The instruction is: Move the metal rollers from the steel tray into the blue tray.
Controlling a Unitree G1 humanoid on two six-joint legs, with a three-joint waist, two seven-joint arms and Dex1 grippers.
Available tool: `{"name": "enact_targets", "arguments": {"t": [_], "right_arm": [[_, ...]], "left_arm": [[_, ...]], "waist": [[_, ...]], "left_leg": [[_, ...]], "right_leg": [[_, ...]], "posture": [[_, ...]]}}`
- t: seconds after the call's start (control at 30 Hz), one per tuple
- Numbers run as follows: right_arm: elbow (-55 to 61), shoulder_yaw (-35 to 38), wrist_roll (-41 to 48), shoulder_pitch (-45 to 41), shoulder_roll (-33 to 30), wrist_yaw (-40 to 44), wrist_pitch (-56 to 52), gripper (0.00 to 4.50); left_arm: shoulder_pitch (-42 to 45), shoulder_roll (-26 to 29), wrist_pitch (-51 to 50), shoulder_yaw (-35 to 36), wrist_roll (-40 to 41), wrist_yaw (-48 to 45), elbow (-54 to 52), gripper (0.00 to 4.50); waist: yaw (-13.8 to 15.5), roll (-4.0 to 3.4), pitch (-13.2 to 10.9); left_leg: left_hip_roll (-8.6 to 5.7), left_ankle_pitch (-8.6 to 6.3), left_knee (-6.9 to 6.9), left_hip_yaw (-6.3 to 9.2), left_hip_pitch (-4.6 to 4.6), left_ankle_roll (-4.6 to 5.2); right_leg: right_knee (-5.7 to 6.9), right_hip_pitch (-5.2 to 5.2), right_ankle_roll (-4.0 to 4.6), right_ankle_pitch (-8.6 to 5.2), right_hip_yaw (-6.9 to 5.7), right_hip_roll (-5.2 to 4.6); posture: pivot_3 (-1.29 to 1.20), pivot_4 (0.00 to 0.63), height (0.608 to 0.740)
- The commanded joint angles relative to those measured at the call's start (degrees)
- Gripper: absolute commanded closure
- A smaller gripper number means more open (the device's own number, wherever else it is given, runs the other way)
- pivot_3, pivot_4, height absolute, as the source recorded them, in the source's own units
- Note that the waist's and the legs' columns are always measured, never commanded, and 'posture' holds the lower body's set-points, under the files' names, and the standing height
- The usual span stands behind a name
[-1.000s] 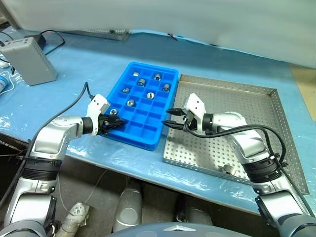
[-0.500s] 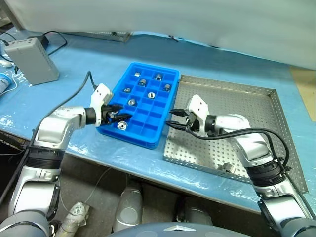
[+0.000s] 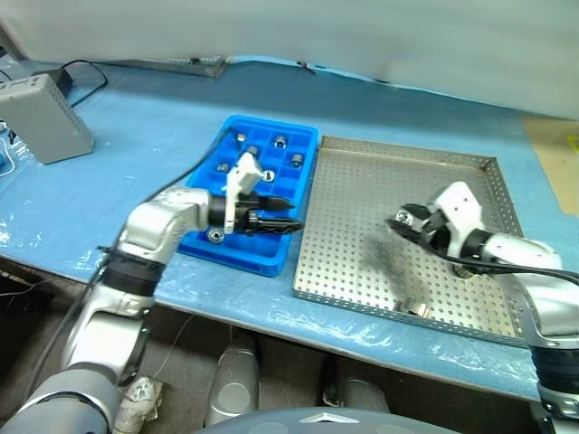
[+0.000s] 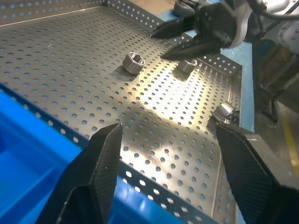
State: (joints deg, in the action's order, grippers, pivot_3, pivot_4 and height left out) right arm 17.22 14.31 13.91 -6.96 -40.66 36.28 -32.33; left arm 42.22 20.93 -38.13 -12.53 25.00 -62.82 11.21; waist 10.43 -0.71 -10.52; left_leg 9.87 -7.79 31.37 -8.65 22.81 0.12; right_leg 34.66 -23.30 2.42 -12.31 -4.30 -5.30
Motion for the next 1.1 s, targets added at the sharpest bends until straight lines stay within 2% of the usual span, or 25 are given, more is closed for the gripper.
{"name": "enact_targets", "arguments": {"t": [0.03,0.13,0.17,0.47,0.57,0.73,0.97,1.1], "right_arm": [[3.8,1.6,0.9,1.2,2.0,-2.4,0.9,2.24],[4.7,-1.8,0.0,-0.3,5.0,-4.6,1.3,2.24],[4.5,-3.1,-0.8,-0.7,5.4,-5.0,1.7,2.24],[-7.6,-8.4,-6.1,-6.8,9.9,-9.8,7.6,2.24],[-11.3,-9.6,-6.7,-7.9,11.0,-9.5,10.3,1.73],[-16.1,-12.6,-8.5,-11.0,13.5,-11.1,10.2,0.01],[-20.6,-14.8,-11.0,-13.3,15.3,-12.3,13.3,0.01],[-25.7,-13.8,-11.0,-13.9,16.3,-13.4,14.3,0.01]], "left_arm": [[2.3,-2.2,1.7,0.1,-0.2,-0.2,1.1,1.18],[3.4,-2.8,1.1,1.1,0.9,-2.1,2.1,1.18],[3.6,-2.7,1.0,1.3,0.9,-2.4,2.6,1.18],[2.9,-1.7,2.6,0.8,-0.8,-3.8,4.6,1.18],[2.3,-1.7,2.1,0.9,-0.9,-3.0,3.3,1.14],[1.7,-1.3,0.6,1.6,-0.2,-2.1,1.3,1.14],[0.5,-1.1,-1.2,2.2,0.4,-0.8,-1.1,1.14],[0.2,-1.3,-1.3,2.0,0.1,0.0,-1.5,1.14]], "waist": [[-0.9,0.01,0.0],[-3.0,0.01,0.0],[-3.5,0.01,0.0],[-4.9,-0.02,0.0],[-4.9,-0.02,0.0],[-5.0,-0.02,0.0],[-4.9,-0.02,0.0],[-4.8,-0.02,0.0]], "left_leg": [[0.0,0.0,-0.01,0.0,-0.04,0.0],[0.03,0.0,-0.08,-0.02,-0.06,0.02],[0.05,0.0,-0.11,0.0,-0.03,0.01],[-0.01,-0.02,-0.01,-0.01,-0.01,0.05],[0.0,-0.03,-0.02,-0.01,0.06,0.07],[0.01,-0.06,0.01,-0.01,0.14,0.16],[0.01,-0.06,0.07,-0.01,0.14,0.13],[0.02,-0.06,0.07,-0.01,0.14,0.13]], "right_leg": [[-0.01,0.04,0.0,0.0,0.0,0.0],[-0.03,-0.03,0.06,0.02,0.0,0.09],[-0.03,-0.05,0.34,0.16,-0.03,0.14],[-0.04,0.04,0.37,0.17,-0.08,0.05],[-0.05,0.02,0.44,0.2,-0.1,0.04],[-0.04,-0.03,0.47,0.21,-0.1,0.05],[-0.01,-0.02,0.49,0.22,-0.11,0.03],[-0.01,-0.01,0.49,0.22,-0.11,0.03]], "posture": [[0.01,0.15,0.74],[-0.02,0.15,0.74],[-0.02,0.15,0.74],[-0.03,0.15,0.74],[0.0,0.15,0.74],[0.02,0.15,0.74],[0.04,0.15,0.74],[0.05,0.15,0.74]]}}
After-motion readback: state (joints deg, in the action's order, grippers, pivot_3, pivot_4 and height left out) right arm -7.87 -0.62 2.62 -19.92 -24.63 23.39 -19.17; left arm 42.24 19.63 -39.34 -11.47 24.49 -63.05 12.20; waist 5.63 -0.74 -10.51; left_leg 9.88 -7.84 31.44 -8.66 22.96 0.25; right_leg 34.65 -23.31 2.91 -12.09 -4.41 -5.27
